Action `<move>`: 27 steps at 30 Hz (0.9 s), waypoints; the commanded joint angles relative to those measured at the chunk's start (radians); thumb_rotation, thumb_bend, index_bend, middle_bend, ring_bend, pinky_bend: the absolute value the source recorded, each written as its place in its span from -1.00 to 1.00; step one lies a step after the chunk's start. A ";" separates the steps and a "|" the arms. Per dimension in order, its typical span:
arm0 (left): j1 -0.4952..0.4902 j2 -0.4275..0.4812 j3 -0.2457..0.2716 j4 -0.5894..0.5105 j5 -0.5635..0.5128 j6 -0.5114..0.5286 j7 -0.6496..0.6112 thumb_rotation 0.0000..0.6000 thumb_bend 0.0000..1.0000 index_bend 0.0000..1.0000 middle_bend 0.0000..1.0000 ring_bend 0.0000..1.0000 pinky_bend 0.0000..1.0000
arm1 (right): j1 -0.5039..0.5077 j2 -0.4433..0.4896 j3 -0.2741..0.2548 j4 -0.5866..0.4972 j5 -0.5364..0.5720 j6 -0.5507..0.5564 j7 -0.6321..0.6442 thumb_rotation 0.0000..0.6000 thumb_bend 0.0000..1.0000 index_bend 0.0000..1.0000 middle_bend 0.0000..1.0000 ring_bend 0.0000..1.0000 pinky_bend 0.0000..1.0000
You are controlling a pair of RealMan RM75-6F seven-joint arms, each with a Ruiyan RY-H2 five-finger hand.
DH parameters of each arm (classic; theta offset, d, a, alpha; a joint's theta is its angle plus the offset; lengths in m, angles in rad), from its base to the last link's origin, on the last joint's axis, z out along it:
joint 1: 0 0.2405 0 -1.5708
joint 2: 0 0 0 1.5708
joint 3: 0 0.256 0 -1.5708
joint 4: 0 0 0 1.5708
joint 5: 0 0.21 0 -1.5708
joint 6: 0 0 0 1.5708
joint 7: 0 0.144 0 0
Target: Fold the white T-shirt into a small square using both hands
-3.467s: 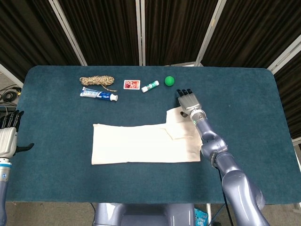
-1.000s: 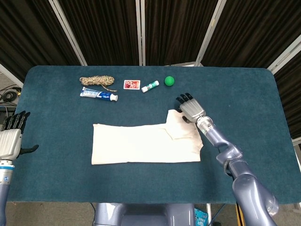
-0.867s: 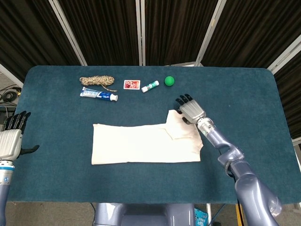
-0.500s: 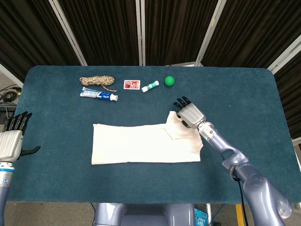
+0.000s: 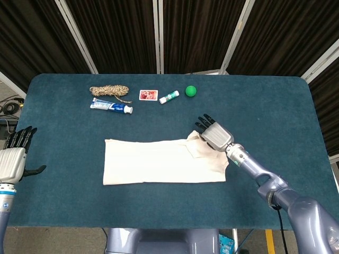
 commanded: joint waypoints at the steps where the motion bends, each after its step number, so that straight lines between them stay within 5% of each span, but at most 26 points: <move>1: 0.000 0.001 0.000 -0.001 0.001 -0.001 -0.001 1.00 -1.00 -1.00 -1.00 -1.00 -1.00 | -0.002 0.008 -0.013 0.001 -0.023 0.019 -0.040 1.00 -0.22 0.42 -0.73 -1.00 -1.00; 14: 0.003 0.009 0.003 -0.011 0.010 0.000 -0.009 1.00 -1.00 -1.00 -1.00 -1.00 -1.00 | -0.011 0.003 -0.056 0.028 -0.082 0.053 -0.097 1.00 -0.23 0.39 -0.71 -1.00 -1.00; 27: 0.001 0.011 0.001 -0.011 0.005 -0.007 -0.011 1.00 -1.00 -1.00 -1.00 -1.00 -1.00 | -0.002 0.056 -0.047 -0.088 -0.029 -0.066 0.018 1.00 -0.16 -0.49 -0.69 -1.00 -1.00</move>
